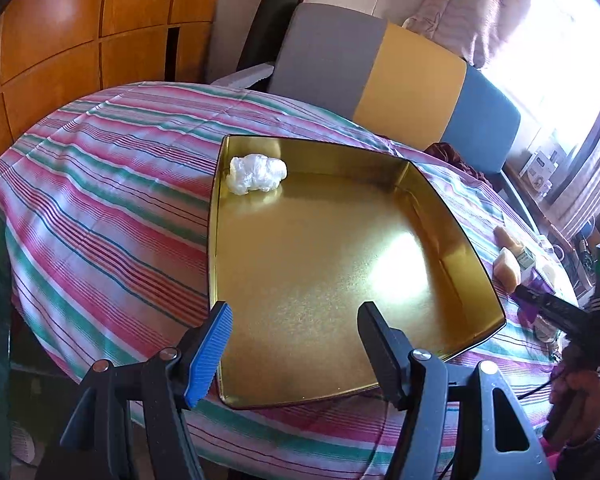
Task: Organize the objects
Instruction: 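Carry the purple snack with the right gripper into the tray and release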
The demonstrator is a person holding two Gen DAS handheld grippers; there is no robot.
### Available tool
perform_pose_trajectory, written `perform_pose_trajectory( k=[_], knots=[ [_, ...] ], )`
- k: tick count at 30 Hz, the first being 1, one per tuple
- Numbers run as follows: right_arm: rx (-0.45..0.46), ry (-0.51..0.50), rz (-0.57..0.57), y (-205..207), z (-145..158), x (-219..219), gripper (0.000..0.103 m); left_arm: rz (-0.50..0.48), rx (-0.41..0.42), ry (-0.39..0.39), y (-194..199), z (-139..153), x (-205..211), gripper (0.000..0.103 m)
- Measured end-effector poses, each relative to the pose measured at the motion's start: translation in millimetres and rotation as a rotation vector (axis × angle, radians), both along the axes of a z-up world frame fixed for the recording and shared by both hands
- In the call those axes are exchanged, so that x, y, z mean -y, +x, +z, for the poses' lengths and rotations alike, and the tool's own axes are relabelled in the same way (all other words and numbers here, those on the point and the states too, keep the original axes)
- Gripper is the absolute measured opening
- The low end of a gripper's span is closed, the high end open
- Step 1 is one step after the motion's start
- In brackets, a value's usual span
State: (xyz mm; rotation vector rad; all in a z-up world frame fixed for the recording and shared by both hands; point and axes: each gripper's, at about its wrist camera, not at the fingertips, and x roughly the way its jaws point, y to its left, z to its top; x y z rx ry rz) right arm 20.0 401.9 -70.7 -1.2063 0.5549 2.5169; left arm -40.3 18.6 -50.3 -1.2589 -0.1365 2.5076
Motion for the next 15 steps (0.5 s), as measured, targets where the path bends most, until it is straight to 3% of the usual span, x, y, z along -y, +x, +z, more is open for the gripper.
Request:
perform_pose_trajectory(
  k=[5,9,15],
  knots=[
    [-0.064,-0.015,0.139,-8,29,37,0.035,0.057,-0.02,-0.028,3,5,20,0.066],
    [-0.086,-0.025,0.328,-27,44,90,0.035,0.115,-0.018,-0.037,3,7,40,0.066],
    [-0.006,-0.048,0.573,-74,27,177,0.035,0.187,-0.004,-0.034,-2,2,68,0.066]
  ],
)
